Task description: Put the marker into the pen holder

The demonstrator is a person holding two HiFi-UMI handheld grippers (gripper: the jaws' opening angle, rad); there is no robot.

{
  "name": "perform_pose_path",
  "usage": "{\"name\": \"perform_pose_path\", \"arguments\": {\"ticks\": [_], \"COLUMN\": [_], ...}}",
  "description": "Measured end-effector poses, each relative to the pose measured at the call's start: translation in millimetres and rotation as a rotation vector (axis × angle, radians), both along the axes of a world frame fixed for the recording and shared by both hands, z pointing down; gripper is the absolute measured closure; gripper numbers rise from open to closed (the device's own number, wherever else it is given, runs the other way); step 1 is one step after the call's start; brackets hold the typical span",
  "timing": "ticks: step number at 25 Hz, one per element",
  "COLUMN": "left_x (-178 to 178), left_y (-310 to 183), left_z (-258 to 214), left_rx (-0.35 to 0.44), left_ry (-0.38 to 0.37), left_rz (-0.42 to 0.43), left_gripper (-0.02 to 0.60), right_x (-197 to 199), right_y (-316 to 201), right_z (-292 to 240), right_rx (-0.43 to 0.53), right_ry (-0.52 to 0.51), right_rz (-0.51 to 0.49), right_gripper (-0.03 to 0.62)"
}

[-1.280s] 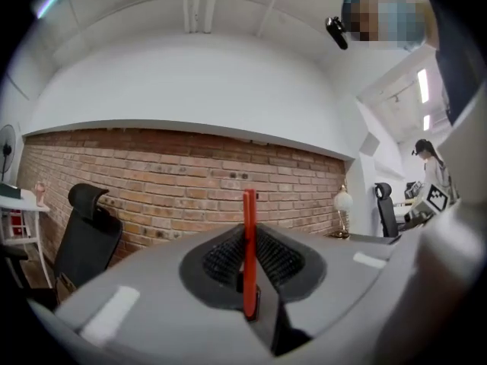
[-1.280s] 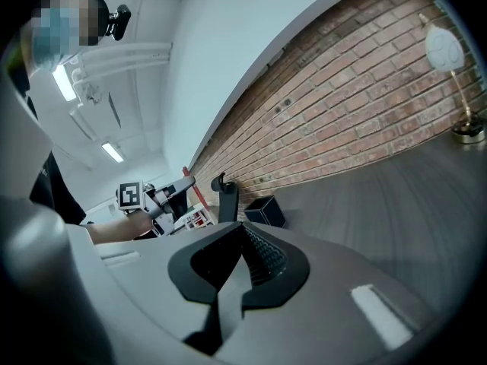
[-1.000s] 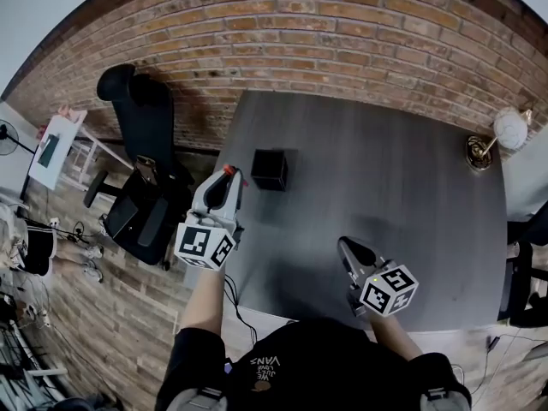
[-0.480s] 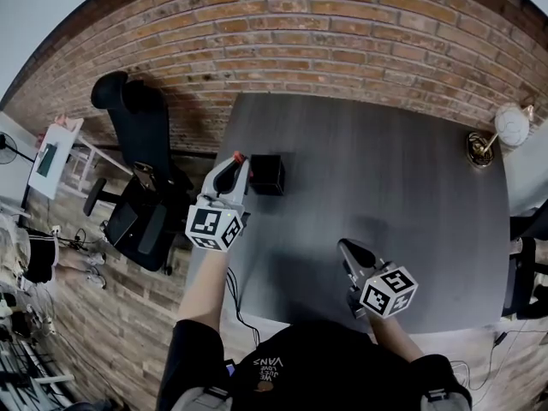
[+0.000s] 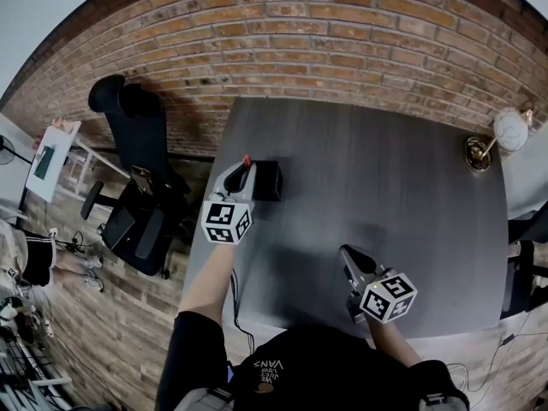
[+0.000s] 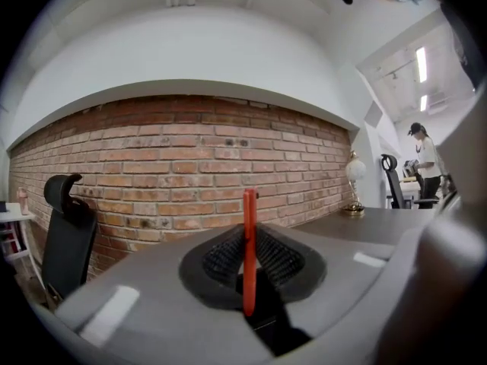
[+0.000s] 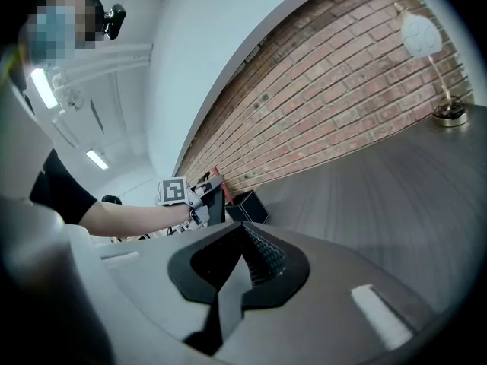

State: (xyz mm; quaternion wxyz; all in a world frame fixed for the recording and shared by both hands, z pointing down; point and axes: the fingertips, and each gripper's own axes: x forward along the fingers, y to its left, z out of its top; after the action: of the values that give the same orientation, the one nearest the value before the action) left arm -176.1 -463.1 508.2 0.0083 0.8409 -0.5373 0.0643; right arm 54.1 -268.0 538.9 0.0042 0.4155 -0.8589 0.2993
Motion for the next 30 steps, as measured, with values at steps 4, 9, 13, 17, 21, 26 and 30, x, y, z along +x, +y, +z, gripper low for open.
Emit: {"name": "perform_pose_path", "arguments": {"ticks": [4, 9, 13, 17, 21, 26, 30], "left_x": [-5.3, -6.2, -9.7, -9.8, -8.2, -7.7, -5.2], "left_y": [-5.4, -8.9, -12.4, -14.2, -15.3, -15.9, -15.2], "left_z": [20.4, 41.2, 58.9, 71.1, 81.7, 88.0, 91.7], "left_rx": [-0.057, -0.131, -0.213, -0.271, -0.312, -0.335, -0.339], "left_ry": [-0.040, -0.070, -0.062, -0.073, -0.096, -0.121, -0.172], "left_rz": [-0.022, -0.022, -0.051, -0.069, -0.073, -0.087, -0.077], "left_gripper": [0.488, 0.488, 0.488, 0.488, 0.488, 0.486, 0.486], "right_x": [-1.2, -1.0, -3.2, -5.0, -7.7, -8.6, -10.3], "right_y": [0.7, 1.3, 1.4, 2.2, 2.4, 2.7, 4.7], "right_z": [1.9, 4.0, 5.5, 8.8, 13.1, 14.9, 15.4], "right_rx": [-0.005, -0.014, -0.015, -0.024, -0.035, -0.040, -0.042], "right_ry": [-0.001, 0.000, 0.000, 0.001, 0.006, 0.004, 0.004], "right_rz": [-0.002, -0.002, -0.010, -0.016, -0.024, -0.033, -0.040], "right_gripper": [0.594, 0.594, 0.594, 0.594, 0.594, 0.594, 0.594]}}
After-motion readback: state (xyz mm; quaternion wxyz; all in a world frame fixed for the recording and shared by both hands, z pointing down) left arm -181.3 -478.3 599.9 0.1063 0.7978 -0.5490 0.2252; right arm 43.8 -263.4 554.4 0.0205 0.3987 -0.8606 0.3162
